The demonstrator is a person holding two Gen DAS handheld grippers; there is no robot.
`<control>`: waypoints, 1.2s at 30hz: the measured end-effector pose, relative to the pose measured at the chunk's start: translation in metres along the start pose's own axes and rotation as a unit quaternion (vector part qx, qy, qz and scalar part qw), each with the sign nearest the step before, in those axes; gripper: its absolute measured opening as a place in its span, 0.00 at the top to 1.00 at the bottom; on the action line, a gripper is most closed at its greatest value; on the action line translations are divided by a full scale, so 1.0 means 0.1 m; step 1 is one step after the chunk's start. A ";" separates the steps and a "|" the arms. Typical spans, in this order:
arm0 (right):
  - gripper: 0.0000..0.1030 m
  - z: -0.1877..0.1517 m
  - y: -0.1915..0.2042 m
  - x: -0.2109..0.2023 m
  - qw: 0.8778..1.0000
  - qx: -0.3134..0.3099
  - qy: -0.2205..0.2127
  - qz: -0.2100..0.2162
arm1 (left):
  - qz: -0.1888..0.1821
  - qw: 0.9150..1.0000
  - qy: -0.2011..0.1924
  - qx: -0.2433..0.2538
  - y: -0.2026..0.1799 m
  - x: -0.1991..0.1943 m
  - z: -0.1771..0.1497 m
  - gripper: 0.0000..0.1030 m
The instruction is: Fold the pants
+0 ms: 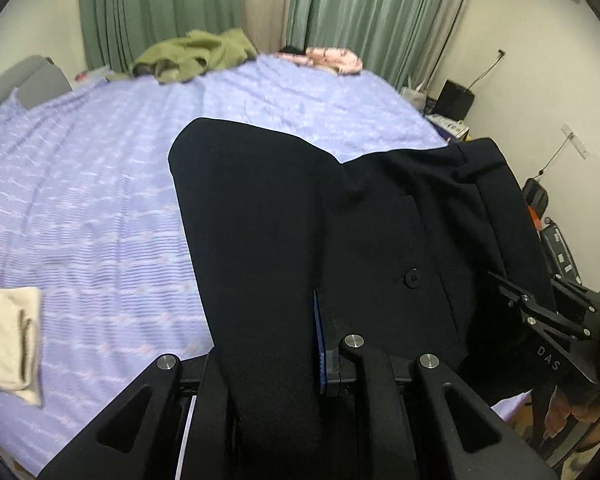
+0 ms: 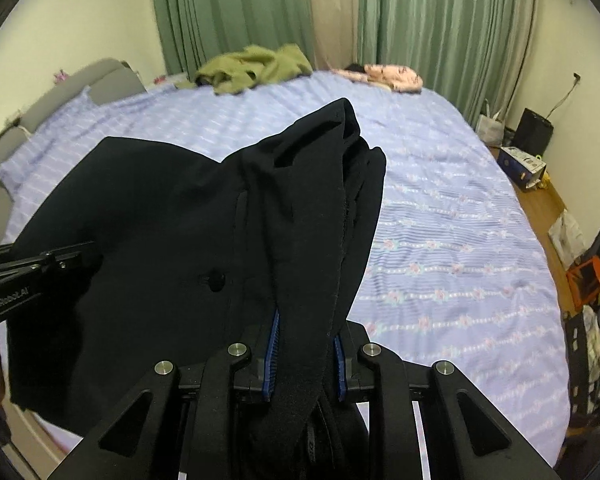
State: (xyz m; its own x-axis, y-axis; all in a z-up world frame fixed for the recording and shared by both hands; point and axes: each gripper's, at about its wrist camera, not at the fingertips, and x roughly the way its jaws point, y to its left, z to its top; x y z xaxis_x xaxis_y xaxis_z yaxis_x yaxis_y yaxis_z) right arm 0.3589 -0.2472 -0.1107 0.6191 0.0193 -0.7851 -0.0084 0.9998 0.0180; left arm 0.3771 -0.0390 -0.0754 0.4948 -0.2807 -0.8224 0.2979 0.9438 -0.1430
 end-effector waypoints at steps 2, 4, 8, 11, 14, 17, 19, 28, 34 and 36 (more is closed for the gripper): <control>0.78 -0.06 0.15 -0.32 1.000 0.011 -0.014 0.002 | -0.007 1.000 -0.016 0.000 0.05 -0.33 -0.08 0.86; 0.78 -0.13 0.25 -0.60 0.999 0.026 -0.028 0.006 | -0.009 0.999 -0.036 0.008 0.12 -0.66 -0.19 0.86; 0.78 -0.28 0.57 -1.12 0.998 0.031 -0.058 -0.006 | -0.007 0.998 -0.061 0.026 0.09 -1.13 -0.32 0.86; 0.78 -0.38 0.69 -1.37 0.997 0.036 -0.066 -0.009 | -0.008 0.997 -0.066 0.025 0.08 -1.34 -0.44 0.86; 0.78 -0.52 0.77 -1.58 0.997 0.039 -0.072 -0.007 | -0.010 0.997 -0.072 0.022 0.08 -1.48 -0.57 0.86; 0.78 -0.66 0.80 -1.76 0.997 0.029 -0.077 -0.001 | -0.009 0.997 -0.081 0.008 0.09 -1.62 -0.69 0.86; 0.78 -0.71 0.82 -1.83 0.996 0.020 -0.082 0.007 | -0.003 0.996 -0.088 -0.003 0.12 -1.74 -0.81 0.86; 0.78 -0.85 1.06 -2.04 0.991 -0.017 -0.104 0.077 | 0.068 0.991 -0.109 -0.036 0.27 -2.29 -1.21 0.86; 0.78 -0.91 1.29 -2.15 0.985 -0.053 -0.113 0.120 | 0.085 0.984 -0.130 -0.084 0.53 -2.63 -1.55 0.86; 0.78 -0.94 1.37 -2.19 0.983 -0.065 -0.115 0.129 | 0.087 0.983 -0.132 -0.097 0.64 -2.71 -1.64 0.86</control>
State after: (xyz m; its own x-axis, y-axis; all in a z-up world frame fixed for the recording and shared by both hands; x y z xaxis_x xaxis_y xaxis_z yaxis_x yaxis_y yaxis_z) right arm 0.1481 -0.1136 0.0053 0.7442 0.2864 -0.6034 -0.2801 0.9540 0.1073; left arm 0.1280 0.1265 0.0483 0.7272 -0.1236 -0.6752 0.0417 0.9898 -0.1363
